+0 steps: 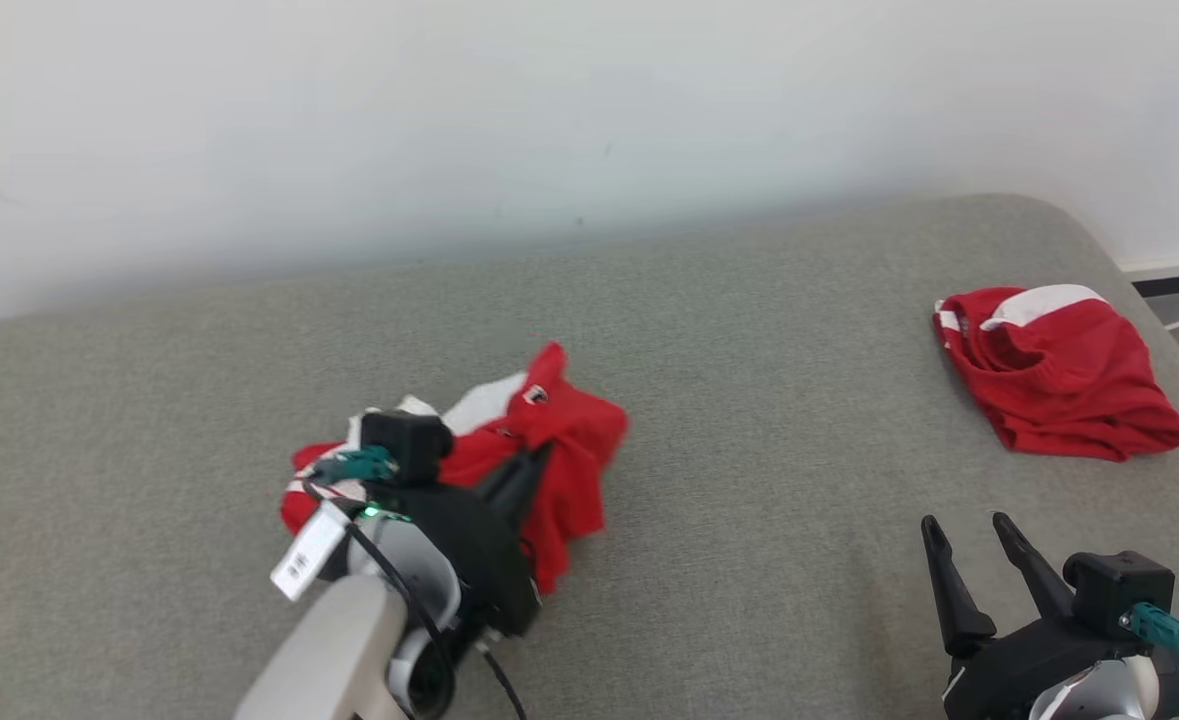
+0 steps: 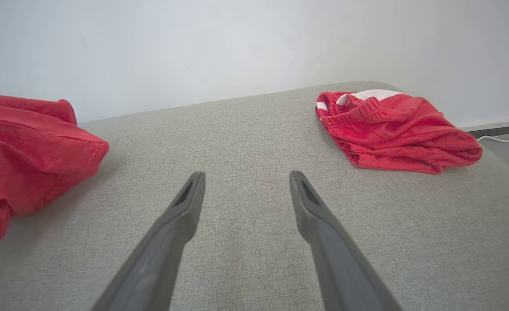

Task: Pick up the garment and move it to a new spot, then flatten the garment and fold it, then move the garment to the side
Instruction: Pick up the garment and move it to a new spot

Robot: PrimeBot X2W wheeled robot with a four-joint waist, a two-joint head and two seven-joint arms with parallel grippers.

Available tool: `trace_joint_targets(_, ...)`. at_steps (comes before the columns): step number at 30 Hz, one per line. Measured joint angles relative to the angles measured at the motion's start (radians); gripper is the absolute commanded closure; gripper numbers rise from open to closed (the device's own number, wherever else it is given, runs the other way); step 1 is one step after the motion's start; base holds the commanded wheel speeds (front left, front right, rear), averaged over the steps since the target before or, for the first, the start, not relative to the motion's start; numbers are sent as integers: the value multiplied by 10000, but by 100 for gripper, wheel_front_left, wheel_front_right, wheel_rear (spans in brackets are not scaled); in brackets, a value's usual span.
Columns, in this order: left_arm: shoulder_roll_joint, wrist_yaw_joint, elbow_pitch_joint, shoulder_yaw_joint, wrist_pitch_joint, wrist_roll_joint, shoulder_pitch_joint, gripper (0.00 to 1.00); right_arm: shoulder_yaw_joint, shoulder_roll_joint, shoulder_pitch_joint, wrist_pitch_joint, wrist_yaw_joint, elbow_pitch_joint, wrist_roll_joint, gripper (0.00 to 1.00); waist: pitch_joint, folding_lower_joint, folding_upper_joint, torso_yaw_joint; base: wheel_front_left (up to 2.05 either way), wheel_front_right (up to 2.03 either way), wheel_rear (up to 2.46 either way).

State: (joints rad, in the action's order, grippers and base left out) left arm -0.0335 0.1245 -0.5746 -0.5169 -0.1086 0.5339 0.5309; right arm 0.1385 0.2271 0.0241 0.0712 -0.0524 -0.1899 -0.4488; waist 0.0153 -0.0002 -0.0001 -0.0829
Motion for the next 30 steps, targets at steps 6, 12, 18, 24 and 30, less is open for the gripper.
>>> trace_joint_targets(6,-27,-67,894,-1335,130,558,-430,100,-63,2,-160,50,-2,48,-77,0,85,1,0,-326,0,0,0)
trace_joint_targets(12,-77,-437,1237,-2474,128,1221,-888,100,-117,-8,-164,98,-17,130,-84,0,261,1,0,-496,0,0,0)
trace_joint_targets(18,-115,-805,1183,-3544,35,1680,-1138,100,-173,-2,-164,142,-48,178,-128,0,401,2,0,-497,0,0,0)
trace_joint_targets(24,-148,-997,1312,-4222,-10,2057,-1161,100,-234,8,-160,174,-92,167,-163,0,404,2,0,-326,0,0,0)
trace_joint_targets(30,-153,-1260,1124,-4571,-10,2433,-1152,0,-199,-8,-161,182,-92,-12,-169,0,263,1,0,-163,0,0,0)
